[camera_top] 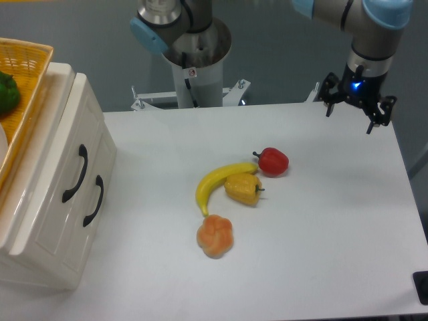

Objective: Slide open the top white drawer
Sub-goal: 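Move the open gripper from its start pose toward the fruit area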

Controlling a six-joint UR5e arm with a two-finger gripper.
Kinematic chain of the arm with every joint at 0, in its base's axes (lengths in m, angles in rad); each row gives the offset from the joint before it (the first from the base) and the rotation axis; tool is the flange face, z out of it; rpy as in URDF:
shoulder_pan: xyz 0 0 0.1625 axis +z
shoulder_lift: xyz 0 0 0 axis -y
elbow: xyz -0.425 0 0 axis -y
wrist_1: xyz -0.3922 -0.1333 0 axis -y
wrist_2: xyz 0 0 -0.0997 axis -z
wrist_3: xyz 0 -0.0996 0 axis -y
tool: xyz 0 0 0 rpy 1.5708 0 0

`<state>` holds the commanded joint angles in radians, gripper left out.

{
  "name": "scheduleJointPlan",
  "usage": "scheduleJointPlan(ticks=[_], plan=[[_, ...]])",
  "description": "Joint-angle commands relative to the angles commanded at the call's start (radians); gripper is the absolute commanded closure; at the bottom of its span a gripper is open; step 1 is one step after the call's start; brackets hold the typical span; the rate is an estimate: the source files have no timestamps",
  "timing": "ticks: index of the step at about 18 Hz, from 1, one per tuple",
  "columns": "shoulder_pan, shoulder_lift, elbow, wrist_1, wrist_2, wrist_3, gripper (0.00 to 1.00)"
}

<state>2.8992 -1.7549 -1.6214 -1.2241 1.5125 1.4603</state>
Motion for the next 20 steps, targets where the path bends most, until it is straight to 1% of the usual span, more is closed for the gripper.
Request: scheduleJointPlan(ticks=[5,12,13,16,18,20], plan=[[-0.015,-0.002,-0.003,0.005,0.002,-0.005,0.0],[-0.04,-0.014,-0.012,0.006,-0.003,-0.097,0.0],[-0.04,-0.023,-0.015,0.003,-0.006,-0.101,0.0],[-0.043,-0.023,-0.038,0.003,-0.008,-0.104,0.0],[-0.057,-0.025,-0.04,0.002,-0.008,-0.11,0.0],[-0.064,-0.025,-0.038,0.002,-0.008,-0.149,0.0]])
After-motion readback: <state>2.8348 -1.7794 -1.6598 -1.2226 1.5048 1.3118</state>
